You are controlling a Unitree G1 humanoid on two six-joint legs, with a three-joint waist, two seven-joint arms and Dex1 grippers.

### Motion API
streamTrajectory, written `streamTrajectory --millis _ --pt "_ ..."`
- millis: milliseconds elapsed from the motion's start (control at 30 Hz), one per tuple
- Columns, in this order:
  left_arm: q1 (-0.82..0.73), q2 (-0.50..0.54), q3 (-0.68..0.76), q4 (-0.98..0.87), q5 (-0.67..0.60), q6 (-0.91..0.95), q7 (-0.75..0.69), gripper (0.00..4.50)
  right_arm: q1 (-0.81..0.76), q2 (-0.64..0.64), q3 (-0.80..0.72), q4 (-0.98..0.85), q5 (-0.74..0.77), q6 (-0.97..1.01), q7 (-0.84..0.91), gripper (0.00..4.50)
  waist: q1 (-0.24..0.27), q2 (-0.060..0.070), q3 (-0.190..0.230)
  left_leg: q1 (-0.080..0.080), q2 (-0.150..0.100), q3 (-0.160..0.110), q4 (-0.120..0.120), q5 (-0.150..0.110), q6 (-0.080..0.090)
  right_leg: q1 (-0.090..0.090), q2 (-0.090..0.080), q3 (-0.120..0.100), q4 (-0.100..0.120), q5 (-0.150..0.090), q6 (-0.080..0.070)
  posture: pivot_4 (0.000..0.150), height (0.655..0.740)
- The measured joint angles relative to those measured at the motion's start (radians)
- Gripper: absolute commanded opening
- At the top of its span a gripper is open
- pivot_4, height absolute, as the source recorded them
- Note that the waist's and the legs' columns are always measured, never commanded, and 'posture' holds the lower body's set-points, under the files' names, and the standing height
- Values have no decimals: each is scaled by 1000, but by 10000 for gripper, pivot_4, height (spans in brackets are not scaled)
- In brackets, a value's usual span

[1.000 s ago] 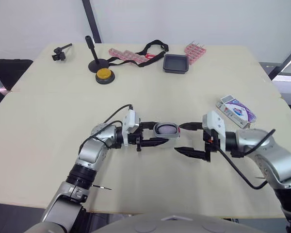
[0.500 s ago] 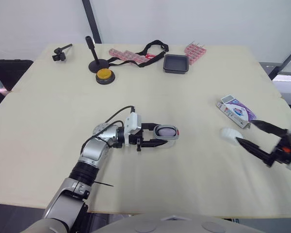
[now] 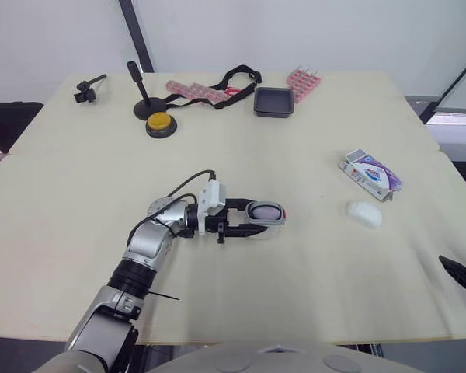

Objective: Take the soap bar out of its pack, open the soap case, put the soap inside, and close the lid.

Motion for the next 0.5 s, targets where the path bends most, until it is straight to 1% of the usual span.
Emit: streamTrajectory --millis 67,133,200,233,333,500 --pt "-1 2 0 0 1 1 -2 19396 2 -87 16 -1 -14 35 15 44862 0 2 -1 0 0 0 0 0 0 1 0 1 0 0 0 1500 7291" --pt "-2 4 0 0 1 1 -3 19396 2 -148 30 -11 -33 65 27 44862 3 2 -1 0 0 -1 0 0 0 1 0 1 0 0 0 1500 7291" --pt "-2 7 0 0 4 1 -5 19396 -7 -245 64 -34 -47 132 43 44862 4 3 -1 0 -1 -1 0 0 0 1 0 2 0 0 0 1500 7291" --pt "-4 8 0 0 7 1 -5 19396 -28 -307 82 -59 -51 183 45 44862 3 3 -1 0 -1 -1 0 0 1 1 0 2 0 0 0 1500 7291" --pt "-7 8 -1 0 9 1 -9 19396 -99 -415 128 -141 -51 310 35 44862 8 5 -2 0 0 -1 0 0 1 1 1 1 0 0 0 1500 7291" --pt "-9 8 -1 -1 10 2 -15 19396 -251 -513 262 -270 -18 543 -16 44862 25 6 -3 0 0 -2 1 0 2 1 2 0 0 0 0 1500 7291"
